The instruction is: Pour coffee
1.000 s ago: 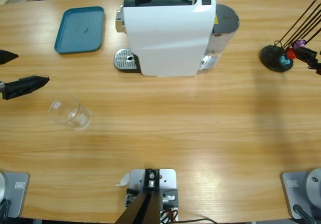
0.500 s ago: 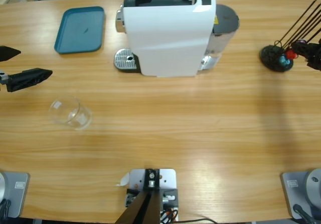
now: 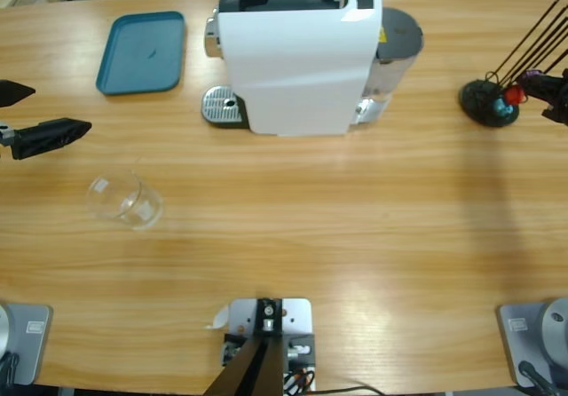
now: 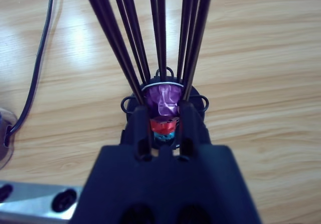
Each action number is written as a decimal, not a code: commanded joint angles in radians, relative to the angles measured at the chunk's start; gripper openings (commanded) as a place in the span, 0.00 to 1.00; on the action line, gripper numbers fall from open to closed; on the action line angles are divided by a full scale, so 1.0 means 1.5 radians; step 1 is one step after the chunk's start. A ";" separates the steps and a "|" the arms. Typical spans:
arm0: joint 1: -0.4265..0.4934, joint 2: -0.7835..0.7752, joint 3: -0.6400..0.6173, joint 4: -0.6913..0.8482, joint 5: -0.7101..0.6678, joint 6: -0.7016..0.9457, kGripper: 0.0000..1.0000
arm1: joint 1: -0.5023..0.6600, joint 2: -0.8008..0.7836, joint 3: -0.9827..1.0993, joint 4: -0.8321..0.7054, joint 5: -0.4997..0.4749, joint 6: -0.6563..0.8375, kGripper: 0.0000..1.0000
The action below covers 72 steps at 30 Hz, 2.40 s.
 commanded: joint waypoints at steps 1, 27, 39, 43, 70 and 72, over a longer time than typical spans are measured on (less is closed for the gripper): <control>0.008 0.008 0.017 -0.008 0.005 -0.004 1.00 | -0.008 0.027 0.028 -0.037 0.023 -0.016 0.00; 0.008 0.009 0.028 -0.012 -0.001 -0.014 1.00 | 0.026 -0.151 -0.072 0.234 -0.008 0.000 0.75; 0.008 0.009 0.027 -0.019 -0.003 -0.014 1.00 | 0.040 -0.028 -0.004 0.082 -0.001 0.040 0.78; 0.008 0.007 0.027 -0.019 -0.003 -0.014 1.00 | 0.020 -0.010 0.004 0.038 0.013 0.037 0.75; 0.008 -0.001 0.033 -0.018 -0.002 -0.014 1.00 | -0.004 -0.008 0.008 0.042 0.015 -0.006 0.17; 0.008 -0.001 0.034 -0.018 -0.002 -0.014 1.00 | -0.004 -0.009 0.009 0.041 0.013 -0.006 0.00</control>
